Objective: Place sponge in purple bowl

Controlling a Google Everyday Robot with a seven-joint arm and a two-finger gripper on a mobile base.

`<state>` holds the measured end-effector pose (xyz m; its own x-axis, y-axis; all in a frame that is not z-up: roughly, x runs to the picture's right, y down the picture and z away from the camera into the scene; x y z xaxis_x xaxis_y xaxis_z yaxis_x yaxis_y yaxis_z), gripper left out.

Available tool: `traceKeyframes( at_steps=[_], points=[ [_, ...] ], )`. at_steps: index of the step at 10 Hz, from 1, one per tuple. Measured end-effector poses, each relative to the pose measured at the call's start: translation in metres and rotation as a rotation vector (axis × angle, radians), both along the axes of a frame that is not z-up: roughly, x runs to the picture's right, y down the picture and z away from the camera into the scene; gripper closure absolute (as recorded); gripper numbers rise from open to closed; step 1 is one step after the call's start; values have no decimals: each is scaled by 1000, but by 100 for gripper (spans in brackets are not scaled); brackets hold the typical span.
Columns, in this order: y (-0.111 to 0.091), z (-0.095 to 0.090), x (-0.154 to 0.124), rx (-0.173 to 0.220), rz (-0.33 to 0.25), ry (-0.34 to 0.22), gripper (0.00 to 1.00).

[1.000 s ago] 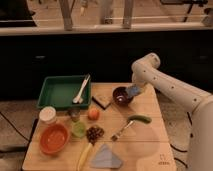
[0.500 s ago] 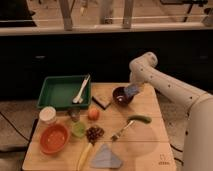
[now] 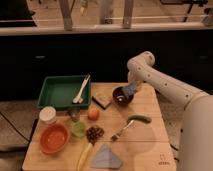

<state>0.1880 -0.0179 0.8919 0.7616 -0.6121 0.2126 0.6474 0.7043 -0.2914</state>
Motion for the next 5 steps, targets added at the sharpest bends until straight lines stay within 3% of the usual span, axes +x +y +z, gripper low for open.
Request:
traceKeyframes(
  at_steps=[5],
  points=[
    [0, 2, -6, -3, -27, -19, 96]
  ],
)
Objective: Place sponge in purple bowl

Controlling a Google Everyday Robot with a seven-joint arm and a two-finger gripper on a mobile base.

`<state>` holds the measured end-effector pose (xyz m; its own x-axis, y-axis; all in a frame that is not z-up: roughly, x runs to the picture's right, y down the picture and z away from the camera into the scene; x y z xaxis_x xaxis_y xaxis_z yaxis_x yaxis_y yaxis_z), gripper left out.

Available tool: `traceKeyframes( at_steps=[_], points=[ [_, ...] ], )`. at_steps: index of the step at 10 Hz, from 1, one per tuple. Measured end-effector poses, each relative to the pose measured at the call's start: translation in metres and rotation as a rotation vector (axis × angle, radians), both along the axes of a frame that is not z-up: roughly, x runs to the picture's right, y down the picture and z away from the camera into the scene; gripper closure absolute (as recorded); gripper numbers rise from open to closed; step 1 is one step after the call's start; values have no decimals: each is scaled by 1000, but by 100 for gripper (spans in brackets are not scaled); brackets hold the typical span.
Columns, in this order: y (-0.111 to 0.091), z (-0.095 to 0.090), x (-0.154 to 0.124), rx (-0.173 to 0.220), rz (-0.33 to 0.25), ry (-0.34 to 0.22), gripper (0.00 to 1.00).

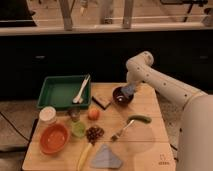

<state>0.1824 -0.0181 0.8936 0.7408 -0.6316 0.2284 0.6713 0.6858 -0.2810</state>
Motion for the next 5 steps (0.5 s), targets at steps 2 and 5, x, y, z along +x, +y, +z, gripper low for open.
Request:
traceKeyframes(
  at_steps=[2, 5],
  points=[
    [1, 1, -2, -2, -11, -6, 96],
    [2, 1, -5, -3, -28, -15, 96]
  ],
)
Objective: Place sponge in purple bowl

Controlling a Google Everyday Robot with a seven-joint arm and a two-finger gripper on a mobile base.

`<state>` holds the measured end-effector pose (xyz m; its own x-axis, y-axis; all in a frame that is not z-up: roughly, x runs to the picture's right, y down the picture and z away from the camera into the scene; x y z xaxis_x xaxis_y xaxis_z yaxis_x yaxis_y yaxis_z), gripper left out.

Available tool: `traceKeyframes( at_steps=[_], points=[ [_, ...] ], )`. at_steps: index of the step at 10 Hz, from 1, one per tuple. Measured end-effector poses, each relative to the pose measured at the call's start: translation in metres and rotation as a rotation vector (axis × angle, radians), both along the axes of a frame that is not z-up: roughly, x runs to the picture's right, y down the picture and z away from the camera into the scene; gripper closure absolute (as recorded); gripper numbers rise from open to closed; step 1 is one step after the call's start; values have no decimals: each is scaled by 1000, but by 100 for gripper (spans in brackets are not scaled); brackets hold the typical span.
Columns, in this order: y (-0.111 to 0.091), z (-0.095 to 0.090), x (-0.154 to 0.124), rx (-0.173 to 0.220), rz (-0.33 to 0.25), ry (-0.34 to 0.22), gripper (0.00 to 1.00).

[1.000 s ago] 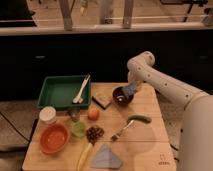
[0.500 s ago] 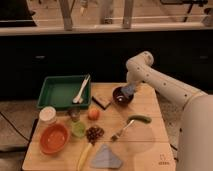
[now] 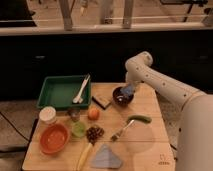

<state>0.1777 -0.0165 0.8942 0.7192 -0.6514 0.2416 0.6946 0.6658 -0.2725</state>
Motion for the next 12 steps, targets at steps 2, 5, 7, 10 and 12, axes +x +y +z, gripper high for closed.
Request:
traceKeyframes(
  at_steps=[2, 5, 7, 10, 12],
  points=[
    [-1, 1, 0, 1, -8, -4, 96],
    [-1, 2, -1, 2, -21, -10, 96],
    [-2, 2, -1, 3, -30, -15, 96],
    [-1, 2, -3, 4, -43, -20, 96],
    [-2, 2, -3, 5, -51, -24, 96]
  ],
)
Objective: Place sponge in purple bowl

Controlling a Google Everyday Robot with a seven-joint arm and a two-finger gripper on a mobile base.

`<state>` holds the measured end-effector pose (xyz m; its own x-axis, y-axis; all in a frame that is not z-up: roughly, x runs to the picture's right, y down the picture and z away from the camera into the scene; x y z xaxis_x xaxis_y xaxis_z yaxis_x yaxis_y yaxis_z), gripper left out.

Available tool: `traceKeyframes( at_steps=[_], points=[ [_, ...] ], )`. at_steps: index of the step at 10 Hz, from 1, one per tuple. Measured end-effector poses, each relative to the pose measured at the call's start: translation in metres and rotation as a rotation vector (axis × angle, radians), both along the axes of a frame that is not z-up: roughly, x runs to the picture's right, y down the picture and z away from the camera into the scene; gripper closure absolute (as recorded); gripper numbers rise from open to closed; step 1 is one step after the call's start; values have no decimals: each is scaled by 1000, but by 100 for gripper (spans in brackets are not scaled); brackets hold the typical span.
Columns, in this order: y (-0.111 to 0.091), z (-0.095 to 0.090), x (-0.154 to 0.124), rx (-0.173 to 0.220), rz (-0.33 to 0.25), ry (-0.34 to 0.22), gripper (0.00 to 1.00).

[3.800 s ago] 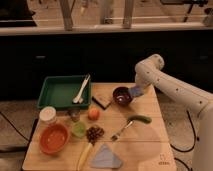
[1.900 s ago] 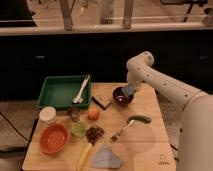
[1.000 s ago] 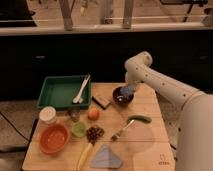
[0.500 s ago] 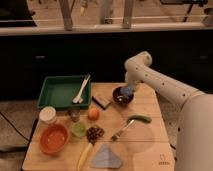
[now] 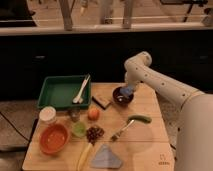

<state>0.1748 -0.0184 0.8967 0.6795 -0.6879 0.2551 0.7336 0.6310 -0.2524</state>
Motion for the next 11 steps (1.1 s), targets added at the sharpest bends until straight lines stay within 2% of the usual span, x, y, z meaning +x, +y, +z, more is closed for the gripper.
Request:
traceKeyframes(
  at_steps=[11],
  points=[
    [-3, 2, -2, 7, -43, -22, 96]
  ],
)
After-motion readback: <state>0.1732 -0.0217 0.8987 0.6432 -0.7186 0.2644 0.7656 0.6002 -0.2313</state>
